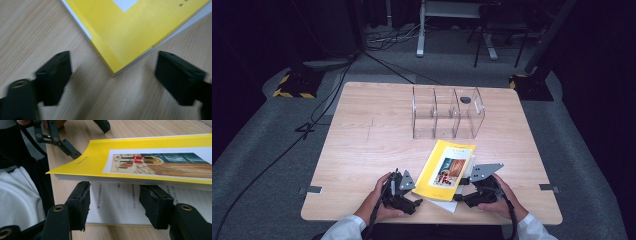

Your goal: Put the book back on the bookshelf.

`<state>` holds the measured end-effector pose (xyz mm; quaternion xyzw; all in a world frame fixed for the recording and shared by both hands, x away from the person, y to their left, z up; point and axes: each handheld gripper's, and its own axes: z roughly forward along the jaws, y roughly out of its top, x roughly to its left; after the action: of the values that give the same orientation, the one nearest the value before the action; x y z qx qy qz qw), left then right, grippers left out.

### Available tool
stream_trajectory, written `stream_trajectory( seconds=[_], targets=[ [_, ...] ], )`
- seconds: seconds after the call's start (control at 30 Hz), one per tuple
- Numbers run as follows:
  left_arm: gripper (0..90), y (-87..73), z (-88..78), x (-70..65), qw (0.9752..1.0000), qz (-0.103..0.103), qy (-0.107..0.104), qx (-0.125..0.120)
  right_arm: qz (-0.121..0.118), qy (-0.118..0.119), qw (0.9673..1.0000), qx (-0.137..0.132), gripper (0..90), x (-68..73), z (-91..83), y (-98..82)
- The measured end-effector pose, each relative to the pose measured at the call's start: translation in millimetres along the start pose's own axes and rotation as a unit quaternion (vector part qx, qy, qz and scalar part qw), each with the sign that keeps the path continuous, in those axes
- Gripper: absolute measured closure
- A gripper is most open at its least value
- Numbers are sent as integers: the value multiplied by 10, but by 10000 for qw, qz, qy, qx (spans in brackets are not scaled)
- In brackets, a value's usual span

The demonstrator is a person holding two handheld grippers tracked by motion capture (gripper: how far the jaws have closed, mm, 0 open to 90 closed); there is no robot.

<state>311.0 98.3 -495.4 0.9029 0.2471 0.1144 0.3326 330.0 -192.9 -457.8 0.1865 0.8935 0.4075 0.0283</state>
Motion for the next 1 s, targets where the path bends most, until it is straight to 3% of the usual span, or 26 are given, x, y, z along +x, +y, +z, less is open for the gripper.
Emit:
stream_trajectory(
  seconds=[0.07, 0.1, 0.13, 0.23, 0.37, 0.5, 0.53, 0.63, 0.73, 0.9, 1.0],
  targets=[
    [143, 30, -33, -45, 9998, 77, -82, -170, 74, 16, 9999, -86, 427, 21, 6, 14],
    [176, 58, -61, -76, 9992, 166, -148, -323, 105, 31, 9999, -132, 426, 33, 9, 21],
    [189, 58, -61, -76, 9992, 166, -148, -323, 105, 31, 9999, -132, 426, 33, 9, 21],
    [169, 158, -67, -155, 9982, 213, -250, -510, 154, -45, 9995, -263, 427, 56, 11, 49],
    [179, 256, 48, -305, 9971, 538, -291, -462, 305, -8, 9982, -509, 433, 64, -21, 96],
    [207, 319, 133, -460, 9958, 774, 150, -456, 302, -51, 9976, -628, 437, 89, -7, 140],
    [219, 327, 143, -475, 9958, 735, 265, -485, 292, -64, 9975, -640, 441, 86, -3, 147],
    [329, 338, 134, -445, 9952, 656, 313, -655, 338, -38, 9970, -701, 443, 79, 1, 166],
    [510, 317, 84, -366, 9953, 495, 277, -789, 347, -32, 9969, -707, 443, 72, 10, 163],
    [743, 304, 6, -305, 9936, 679, 286, -860, 374, -37, 9968, -704, 437, 68, 10, 156],
    [802, 266, -46, -204, 9933, 730, 220, -865, 309, 15, 9969, -723, 439, 70, -21, 149]
  ],
)
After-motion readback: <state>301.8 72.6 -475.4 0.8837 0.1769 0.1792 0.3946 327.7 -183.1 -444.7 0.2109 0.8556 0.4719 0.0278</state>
